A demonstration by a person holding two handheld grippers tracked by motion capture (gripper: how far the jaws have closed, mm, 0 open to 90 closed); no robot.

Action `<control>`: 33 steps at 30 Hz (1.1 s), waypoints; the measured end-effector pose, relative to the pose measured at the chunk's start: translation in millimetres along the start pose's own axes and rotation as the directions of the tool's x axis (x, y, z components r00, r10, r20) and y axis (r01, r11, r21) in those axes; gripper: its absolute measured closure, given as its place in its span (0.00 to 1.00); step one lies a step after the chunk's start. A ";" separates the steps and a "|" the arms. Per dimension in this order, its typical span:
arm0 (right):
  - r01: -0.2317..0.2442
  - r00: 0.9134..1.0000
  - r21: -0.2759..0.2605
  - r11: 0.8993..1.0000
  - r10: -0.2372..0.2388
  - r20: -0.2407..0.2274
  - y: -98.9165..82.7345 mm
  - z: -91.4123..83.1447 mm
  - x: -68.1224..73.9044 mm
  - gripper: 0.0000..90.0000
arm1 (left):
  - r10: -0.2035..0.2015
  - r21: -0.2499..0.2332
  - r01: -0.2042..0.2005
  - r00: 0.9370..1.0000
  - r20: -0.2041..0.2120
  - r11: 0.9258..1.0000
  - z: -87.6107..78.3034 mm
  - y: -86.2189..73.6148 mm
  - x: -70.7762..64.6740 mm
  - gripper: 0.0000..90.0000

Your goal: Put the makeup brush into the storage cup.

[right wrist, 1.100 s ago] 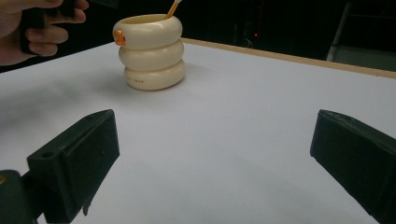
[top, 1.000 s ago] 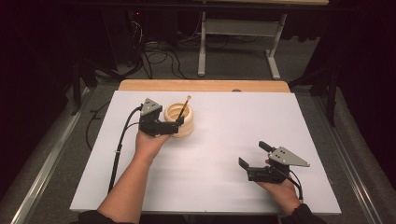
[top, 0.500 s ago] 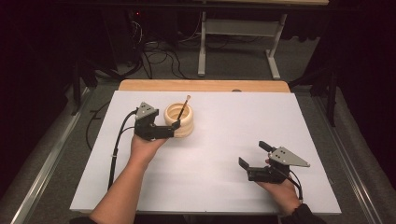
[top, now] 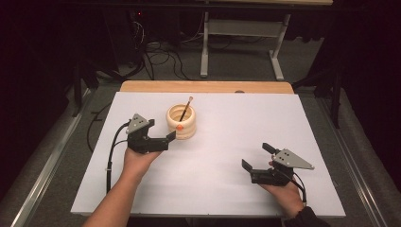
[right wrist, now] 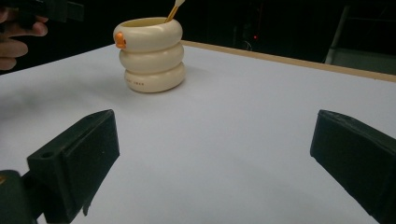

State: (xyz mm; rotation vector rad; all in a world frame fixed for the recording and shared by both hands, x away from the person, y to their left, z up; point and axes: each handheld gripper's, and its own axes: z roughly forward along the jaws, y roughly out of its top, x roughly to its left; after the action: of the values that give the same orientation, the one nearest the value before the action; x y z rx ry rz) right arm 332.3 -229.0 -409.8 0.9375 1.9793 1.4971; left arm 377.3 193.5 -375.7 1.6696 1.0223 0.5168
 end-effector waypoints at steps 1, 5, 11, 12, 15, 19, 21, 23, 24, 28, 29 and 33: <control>0.000 1.000 -0.001 1.000 0.000 0.000 0.0 -0.1 0.0 0.03 | -0.001 -0.001 0.001 1.000 0.000 1.000 -1.8 -1.7 -0.4 0.04; 0.002 1.000 -0.001 1.000 -0.002 0.003 0.3 -0.6 -0.3 0.03 | 0.004 0.001 -0.004 1.000 0.002 1.000 -8.6 -11.4 -3.0 0.04; 0.001 1.000 -0.007 1.000 -0.001 0.009 0.9 -1.9 -1.4 0.03 | 0.028 0.008 -0.028 0.999 0.030 1.000 -17.8 -21.9 -13.0 0.04; -0.001 1.000 -0.005 1.000 0.001 0.008 0.9 -2.2 -1.4 0.03 | 0.028 0.008 -0.028 0.999 0.030 1.000 -17.8 -21.9 -13.0 0.04; -0.003 1.000 -0.004 1.000 0.003 0.009 0.9 -2.6 -1.1 0.03 | 0.031 0.000 -0.031 0.999 0.043 1.000 -24.7 -27.1 -17.5 0.04; 0.001 1.000 -0.005 1.000 -0.001 0.009 0.7 -2.8 -0.5 0.03 | 0.024 -0.005 -0.024 0.997 0.067 1.000 -36.8 -38.4 -22.6 0.04; 0.000 1.000 -0.004 1.000 0.000 0.010 0.7 -2.9 -0.2 0.03 | 0.025 -0.003 -0.025 0.997 0.069 1.000 -38.8 -41.0 -23.0 0.04; 0.002 1.000 -0.006 1.000 -0.002 0.013 0.6 -3.0 0.2 0.03 | 0.032 0.002 -0.032 0.997 0.067 0.999 -42.5 -45.8 -23.6 0.04; 0.003 1.000 -0.007 1.000 -0.003 0.011 0.6 -3.1 0.6 0.03 | 0.040 0.006 -0.041 0.997 0.062 0.999 -44.4 -48.1 -23.7 0.04; 0.005 1.000 -0.006 1.000 -0.005 0.014 0.5 -3.1 0.9 0.03 | 0.044 0.012 -0.045 0.997 0.062 0.999 -51.8 -59.4 -23.5 0.05; 0.005 1.000 -0.006 1.000 -0.005 0.014 0.5 -3.1 0.8 0.03 | 0.034 0.012 -0.035 0.997 0.072 0.999 -52.9 -61.4 -23.9 0.05; 0.007 1.000 -0.009 1.000 -0.007 0.016 1.1 -5.0 1.1 0.03 | 0.041 0.009 -0.042 0.995 0.094 0.999 -54.0 -62.7 -28.4 0.04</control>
State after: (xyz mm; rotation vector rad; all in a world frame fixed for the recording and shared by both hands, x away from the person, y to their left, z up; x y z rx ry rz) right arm 328.2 -231.1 -407.2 0.9347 1.9610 1.4886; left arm 297.8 204.5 -410.9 1.7119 0.9252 0.4560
